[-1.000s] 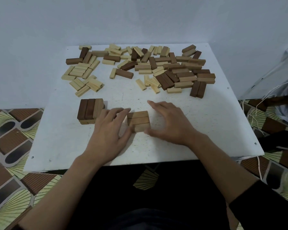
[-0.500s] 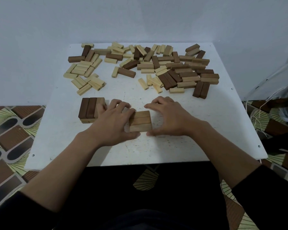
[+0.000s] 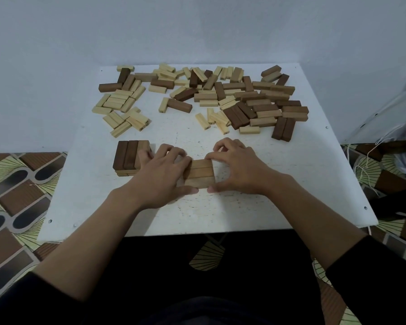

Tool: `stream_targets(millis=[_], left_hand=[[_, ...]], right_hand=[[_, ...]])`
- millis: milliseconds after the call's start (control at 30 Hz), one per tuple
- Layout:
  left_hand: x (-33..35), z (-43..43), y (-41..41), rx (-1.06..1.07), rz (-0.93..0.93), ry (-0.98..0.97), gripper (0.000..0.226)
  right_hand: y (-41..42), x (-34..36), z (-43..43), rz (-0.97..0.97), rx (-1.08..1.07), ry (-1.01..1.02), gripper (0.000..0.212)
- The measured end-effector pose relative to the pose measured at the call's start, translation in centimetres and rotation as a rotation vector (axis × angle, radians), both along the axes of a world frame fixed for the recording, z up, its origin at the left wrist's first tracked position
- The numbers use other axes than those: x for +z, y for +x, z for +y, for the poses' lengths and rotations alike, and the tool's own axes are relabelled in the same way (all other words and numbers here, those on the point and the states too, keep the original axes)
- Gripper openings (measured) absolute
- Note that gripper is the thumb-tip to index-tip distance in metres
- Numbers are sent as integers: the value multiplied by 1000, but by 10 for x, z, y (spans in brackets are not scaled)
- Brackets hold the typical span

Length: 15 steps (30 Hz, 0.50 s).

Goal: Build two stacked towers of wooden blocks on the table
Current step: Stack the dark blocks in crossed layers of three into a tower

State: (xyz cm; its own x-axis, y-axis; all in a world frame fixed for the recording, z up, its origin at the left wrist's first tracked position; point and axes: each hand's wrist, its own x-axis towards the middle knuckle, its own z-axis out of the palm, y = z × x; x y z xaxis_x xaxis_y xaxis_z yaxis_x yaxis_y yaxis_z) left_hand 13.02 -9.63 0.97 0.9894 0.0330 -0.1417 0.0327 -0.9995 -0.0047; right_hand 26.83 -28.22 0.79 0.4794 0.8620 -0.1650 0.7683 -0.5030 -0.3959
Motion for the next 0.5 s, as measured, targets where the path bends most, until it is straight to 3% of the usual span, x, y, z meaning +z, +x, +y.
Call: stream_targets(millis=[267,500], left_hand=[[3,1,-1,-59,-70,36,81],[24,22,-8,-78,-147,-14,82]], right_hand=[[-6,-6,-2,100,4,98,64],[-12,10,8,173,-20,264,64]])
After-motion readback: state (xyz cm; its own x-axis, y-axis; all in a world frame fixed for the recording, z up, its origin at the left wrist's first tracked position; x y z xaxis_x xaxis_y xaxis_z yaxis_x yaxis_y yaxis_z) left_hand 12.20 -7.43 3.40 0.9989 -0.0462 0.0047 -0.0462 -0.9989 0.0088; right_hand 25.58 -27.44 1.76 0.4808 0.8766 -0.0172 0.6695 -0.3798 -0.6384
